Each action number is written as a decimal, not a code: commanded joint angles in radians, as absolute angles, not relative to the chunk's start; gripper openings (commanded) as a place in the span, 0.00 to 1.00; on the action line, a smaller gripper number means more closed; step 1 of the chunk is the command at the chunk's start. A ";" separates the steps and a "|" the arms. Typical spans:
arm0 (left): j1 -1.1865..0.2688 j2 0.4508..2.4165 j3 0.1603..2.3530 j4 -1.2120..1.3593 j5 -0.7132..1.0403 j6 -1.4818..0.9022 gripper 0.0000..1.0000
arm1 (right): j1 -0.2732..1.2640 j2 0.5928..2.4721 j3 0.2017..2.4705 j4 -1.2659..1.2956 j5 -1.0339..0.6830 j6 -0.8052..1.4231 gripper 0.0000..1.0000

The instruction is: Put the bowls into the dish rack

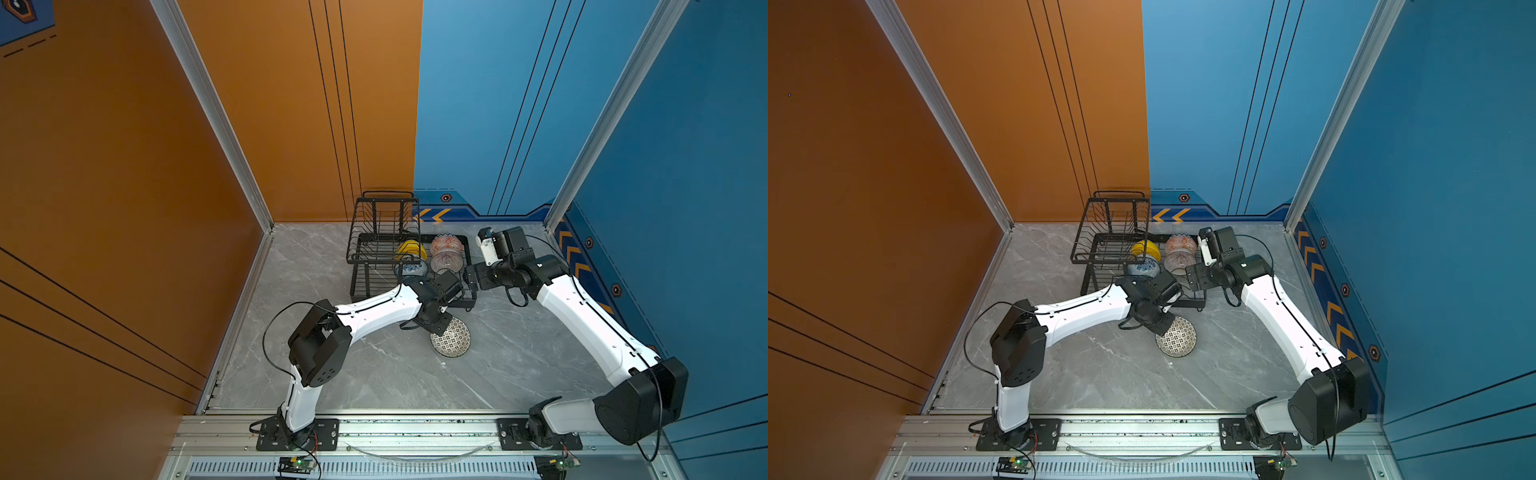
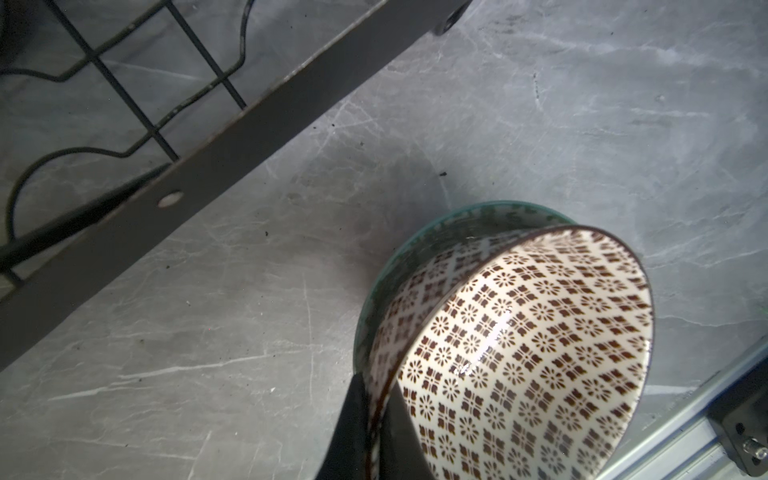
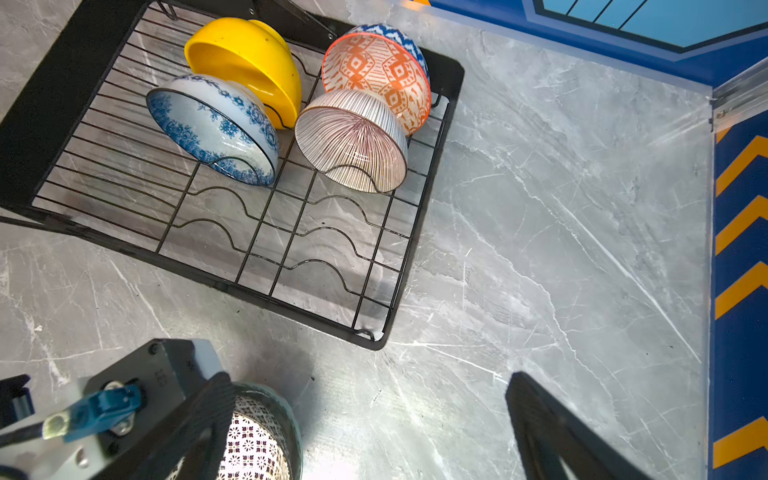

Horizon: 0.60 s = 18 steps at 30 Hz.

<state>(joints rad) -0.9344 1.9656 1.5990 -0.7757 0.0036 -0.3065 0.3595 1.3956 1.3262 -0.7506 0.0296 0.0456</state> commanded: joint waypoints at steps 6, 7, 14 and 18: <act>-0.911 1.883 1.665 -0.781 -0.016 -0.293 0.00 | 0.341 1.355 1.335 -0.765 0.032 0.056 1.00; -0.908 1.879 1.670 -0.780 -0.018 -0.292 0.00 | 0.336 1.351 1.335 -0.765 0.031 0.059 1.00; -0.890 1.832 1.688 -0.782 -0.029 -0.284 0.00 | 0.280 1.300 1.337 -0.772 -0.039 0.080 1.00; -0.879 1.794 1.690 -0.781 -0.041 -0.284 0.00 | 0.264 1.275 1.347 -0.793 -0.066 0.088 1.00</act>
